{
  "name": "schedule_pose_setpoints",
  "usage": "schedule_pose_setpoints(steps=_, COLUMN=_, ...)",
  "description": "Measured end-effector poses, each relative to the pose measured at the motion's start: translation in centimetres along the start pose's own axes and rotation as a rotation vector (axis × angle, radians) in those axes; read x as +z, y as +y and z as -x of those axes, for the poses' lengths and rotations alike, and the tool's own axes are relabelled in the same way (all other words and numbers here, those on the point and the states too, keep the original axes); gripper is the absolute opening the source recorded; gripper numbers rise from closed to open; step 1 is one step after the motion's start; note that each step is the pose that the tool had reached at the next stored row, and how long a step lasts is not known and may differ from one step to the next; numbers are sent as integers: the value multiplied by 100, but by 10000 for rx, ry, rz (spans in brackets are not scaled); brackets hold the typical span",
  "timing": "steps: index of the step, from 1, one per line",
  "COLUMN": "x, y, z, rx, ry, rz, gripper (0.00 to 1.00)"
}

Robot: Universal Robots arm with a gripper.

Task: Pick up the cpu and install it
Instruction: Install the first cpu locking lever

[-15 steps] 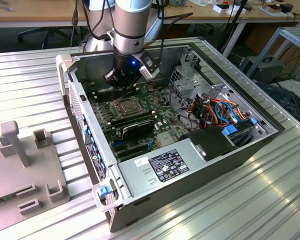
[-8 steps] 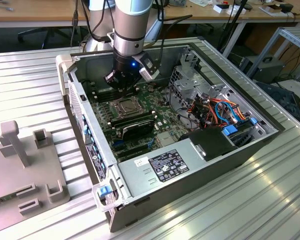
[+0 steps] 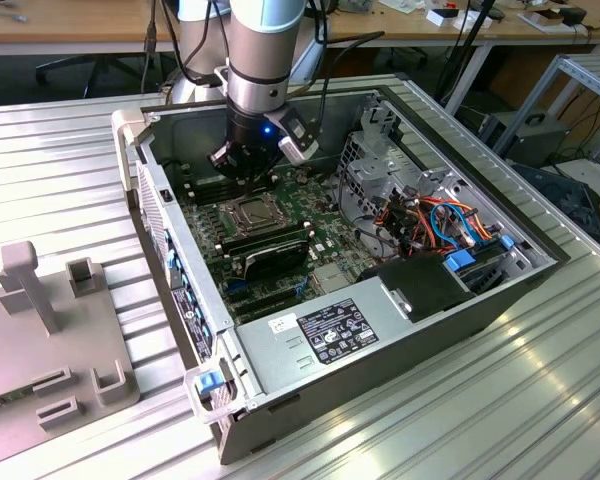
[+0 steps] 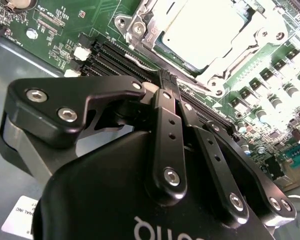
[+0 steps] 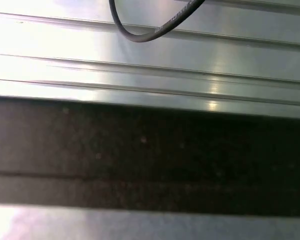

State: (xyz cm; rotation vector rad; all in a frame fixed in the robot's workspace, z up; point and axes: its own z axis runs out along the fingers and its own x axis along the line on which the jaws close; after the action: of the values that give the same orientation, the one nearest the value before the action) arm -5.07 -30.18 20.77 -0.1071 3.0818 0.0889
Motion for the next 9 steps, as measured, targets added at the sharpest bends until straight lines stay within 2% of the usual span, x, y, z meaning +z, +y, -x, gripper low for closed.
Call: schedule_pose_setpoints(steps=9, x=34, y=-24, z=27, rx=1, ry=0, rz=0, gripper=11)
